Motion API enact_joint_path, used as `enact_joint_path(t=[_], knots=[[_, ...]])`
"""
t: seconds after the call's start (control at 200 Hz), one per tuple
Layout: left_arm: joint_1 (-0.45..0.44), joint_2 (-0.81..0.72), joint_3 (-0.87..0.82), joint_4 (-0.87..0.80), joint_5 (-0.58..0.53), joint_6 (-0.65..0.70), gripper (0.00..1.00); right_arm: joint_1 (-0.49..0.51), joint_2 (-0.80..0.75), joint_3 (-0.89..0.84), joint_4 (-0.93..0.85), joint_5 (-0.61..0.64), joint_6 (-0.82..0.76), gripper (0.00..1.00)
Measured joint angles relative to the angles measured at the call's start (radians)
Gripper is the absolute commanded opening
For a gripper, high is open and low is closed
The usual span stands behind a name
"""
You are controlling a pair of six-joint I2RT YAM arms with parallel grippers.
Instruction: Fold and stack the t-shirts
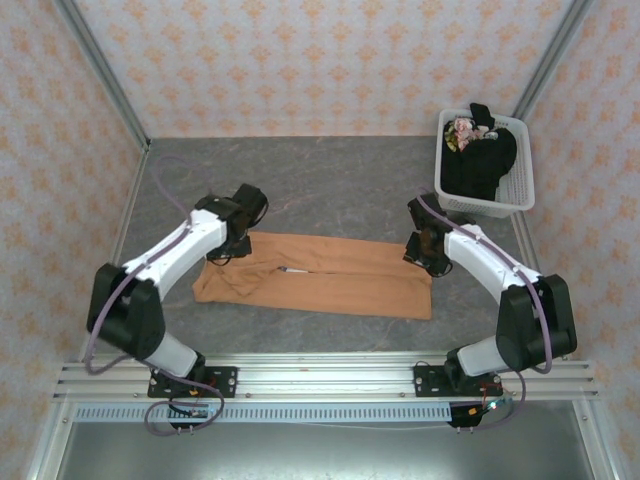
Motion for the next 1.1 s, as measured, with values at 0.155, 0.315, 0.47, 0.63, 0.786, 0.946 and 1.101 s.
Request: enact_joint_path(t=[0.155, 0.315, 0.47, 0.63, 0.786, 0.946, 1.101], knots=[[0.000, -0.082, -0.077, 0.044, 0.171, -0.145, 0.29, -0.005, 0.007, 0.000, 0.006, -0.009, -0.005, 0.43], [0.002, -0.038, -0.175, 0.095, 0.287, -0.258, 0.28, -0.011, 0.071, 0.007, 0.019, -0.022, -0.016, 0.38], [0.037, 0.049, -0.185, 0.147, 0.317, -0.326, 0.27, -0.022, 0.151, 0.013, 0.035, -0.026, -0.028, 0.37], [0.082, 0.151, -0.180, 0.172, 0.315, -0.343, 0.23, -0.025, 0.255, 0.056, 0.035, -0.023, -0.046, 0.33], [0.117, 0.286, -0.077, 0.143, 0.311, -0.327, 0.22, -0.024, 0.301, 0.076, 0.026, -0.020, -0.049, 0.31], [0.155, 0.468, 0.169, 0.097, 0.287, -0.290, 0.22, -0.022, 0.283, 0.053, 0.018, -0.018, -0.025, 0.31], [0.163, 0.708, 0.560, 0.071, 0.276, -0.258, 0.25, 0.022, 0.204, -0.035, -0.001, -0.032, 0.041, 0.32]])
